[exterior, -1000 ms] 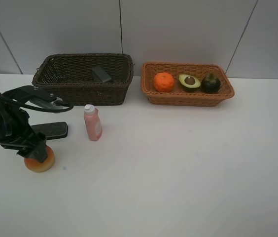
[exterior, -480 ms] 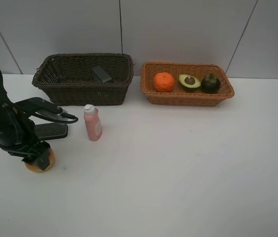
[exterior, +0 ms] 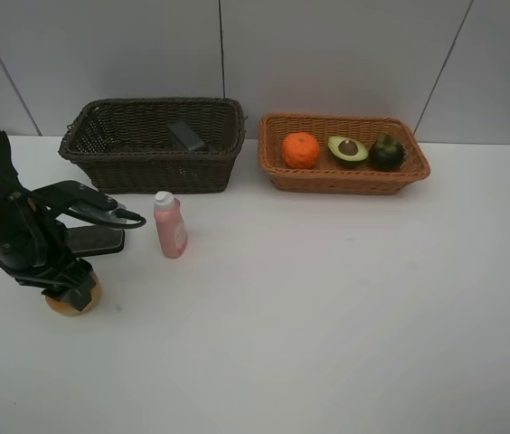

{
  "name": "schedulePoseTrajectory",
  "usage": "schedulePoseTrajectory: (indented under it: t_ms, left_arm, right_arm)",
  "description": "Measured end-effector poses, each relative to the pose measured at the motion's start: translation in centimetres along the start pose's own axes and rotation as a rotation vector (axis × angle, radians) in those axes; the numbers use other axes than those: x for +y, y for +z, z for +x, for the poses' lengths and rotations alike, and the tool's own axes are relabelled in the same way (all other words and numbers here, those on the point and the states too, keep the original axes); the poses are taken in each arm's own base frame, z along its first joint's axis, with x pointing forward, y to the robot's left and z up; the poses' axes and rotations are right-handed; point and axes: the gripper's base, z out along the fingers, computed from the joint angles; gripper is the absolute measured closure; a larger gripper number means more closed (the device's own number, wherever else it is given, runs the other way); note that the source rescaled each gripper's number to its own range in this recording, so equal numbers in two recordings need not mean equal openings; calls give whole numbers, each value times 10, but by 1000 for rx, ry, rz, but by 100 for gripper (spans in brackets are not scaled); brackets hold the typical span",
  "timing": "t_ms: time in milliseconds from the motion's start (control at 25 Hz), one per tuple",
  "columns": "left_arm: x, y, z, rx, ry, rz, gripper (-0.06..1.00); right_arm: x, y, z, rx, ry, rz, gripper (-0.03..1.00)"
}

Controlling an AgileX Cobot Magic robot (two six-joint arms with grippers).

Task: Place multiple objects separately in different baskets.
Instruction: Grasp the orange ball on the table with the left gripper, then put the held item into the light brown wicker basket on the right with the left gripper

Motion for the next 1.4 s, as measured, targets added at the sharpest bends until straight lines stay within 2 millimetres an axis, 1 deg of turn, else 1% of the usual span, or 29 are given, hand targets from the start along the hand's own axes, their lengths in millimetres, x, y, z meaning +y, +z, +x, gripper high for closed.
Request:
schedulePoseTrajectory:
  t_ms: [40,80,120,560,680,800,920,1080,1120,1280,1400]
  left_arm:
    - [0,0,0,0,1,0,43]
    - [0,0,0,1,1,0,53]
    - [0,0,0,2,1,0,56]
    - [0,0,2,17,5,3,56]
    - [0,-8,2,1,3,-1,56]
    - [-1,-25,1,-51,-3,-10,56]
    - [-2,-49,1,-129,-9,-26,56]
    - [-3,-86,-1,-259,-26,-42,56]
    - [-3,-99,-5,-311,-31,-46,56]
    - [-1,-137,-25,-466,-35,-44,56]
    - [1,-162,-43,-563,-33,-39,56]
  right_arm:
    - [0,0,0,0,0,0,-2]
    - [0,0,0,0,0,0,-2]
    - [0,0,0,0,0,0,-2]
    - [0,0,0,0,0,0,-2]
    - [0,0,0,0,0,0,-2]
    - [0,0,0,0,0,0,-2]
    - [0,0,0,0,0,0,-2]
    - [0,0,0,0,0,0,-2]
    - [0,0,0,0,0,0,-2]
    - [0,0,0,0,0,0,-2]
    - [0,0,0,0,0,0,-2]
